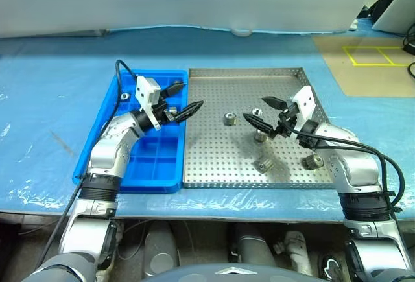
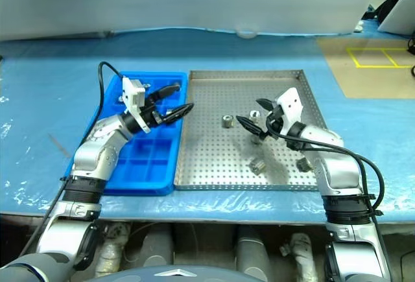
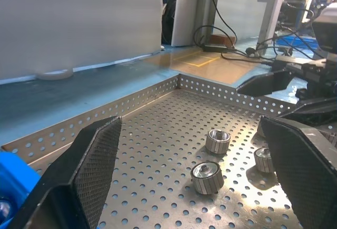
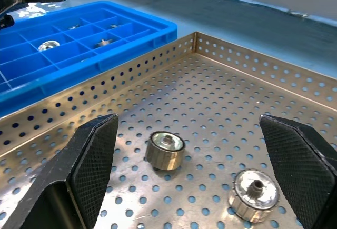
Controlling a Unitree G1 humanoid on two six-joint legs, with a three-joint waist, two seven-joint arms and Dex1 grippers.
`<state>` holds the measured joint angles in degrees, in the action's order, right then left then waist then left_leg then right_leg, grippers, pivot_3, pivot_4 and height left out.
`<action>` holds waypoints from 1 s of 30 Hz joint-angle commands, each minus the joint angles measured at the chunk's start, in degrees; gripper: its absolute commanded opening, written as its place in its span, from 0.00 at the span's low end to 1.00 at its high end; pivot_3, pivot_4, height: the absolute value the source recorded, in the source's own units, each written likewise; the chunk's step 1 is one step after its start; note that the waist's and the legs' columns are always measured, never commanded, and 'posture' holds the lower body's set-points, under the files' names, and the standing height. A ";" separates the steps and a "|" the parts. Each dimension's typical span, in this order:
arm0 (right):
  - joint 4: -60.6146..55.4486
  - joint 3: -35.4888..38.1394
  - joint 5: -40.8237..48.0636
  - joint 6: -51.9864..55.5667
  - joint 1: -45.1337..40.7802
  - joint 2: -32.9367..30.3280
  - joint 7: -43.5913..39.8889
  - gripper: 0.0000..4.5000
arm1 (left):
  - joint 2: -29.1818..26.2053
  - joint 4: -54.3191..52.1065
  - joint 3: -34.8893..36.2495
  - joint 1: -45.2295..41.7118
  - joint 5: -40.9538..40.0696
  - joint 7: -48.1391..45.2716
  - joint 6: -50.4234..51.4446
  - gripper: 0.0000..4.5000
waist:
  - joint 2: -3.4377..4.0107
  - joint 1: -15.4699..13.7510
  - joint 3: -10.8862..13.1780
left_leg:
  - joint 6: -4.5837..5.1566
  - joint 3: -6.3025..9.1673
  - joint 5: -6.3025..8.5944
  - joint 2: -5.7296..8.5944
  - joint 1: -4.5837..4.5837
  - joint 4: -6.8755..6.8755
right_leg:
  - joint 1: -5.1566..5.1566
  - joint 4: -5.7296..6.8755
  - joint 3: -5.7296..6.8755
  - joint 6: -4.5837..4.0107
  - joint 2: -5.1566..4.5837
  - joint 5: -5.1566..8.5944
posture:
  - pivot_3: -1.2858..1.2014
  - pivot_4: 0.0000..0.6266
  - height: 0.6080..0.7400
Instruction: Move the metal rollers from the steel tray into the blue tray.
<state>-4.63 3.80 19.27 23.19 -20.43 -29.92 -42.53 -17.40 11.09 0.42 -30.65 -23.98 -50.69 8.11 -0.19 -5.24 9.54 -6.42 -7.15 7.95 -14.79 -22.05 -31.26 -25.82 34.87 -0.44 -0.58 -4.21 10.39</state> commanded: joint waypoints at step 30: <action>0.93 0.39 -1.79 -4.56 -1.35 0.57 2.37 1.00 | 2.05 1.36 -1.69 -2.76 2.14 -0.57 1.19 0.98 | 0.00 0.07 0.00 | 0.12 -0.02 -0.01 0.00 0.01 -0.02 | 0.01 0.01 -0.02 0.00 -0.01 0.00 | 0.49 0.24 1.00</action>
<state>-2.12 3.35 17.39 19.89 -21.02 -28.97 -40.26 -15.43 14.21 -1.80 -32.28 -21.31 -51.27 9.41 -0.19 -5.17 9.54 -6.30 -7.17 7.94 -14.79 -22.04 -31.28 -25.82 34.88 -0.47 -0.58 -4.22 10.39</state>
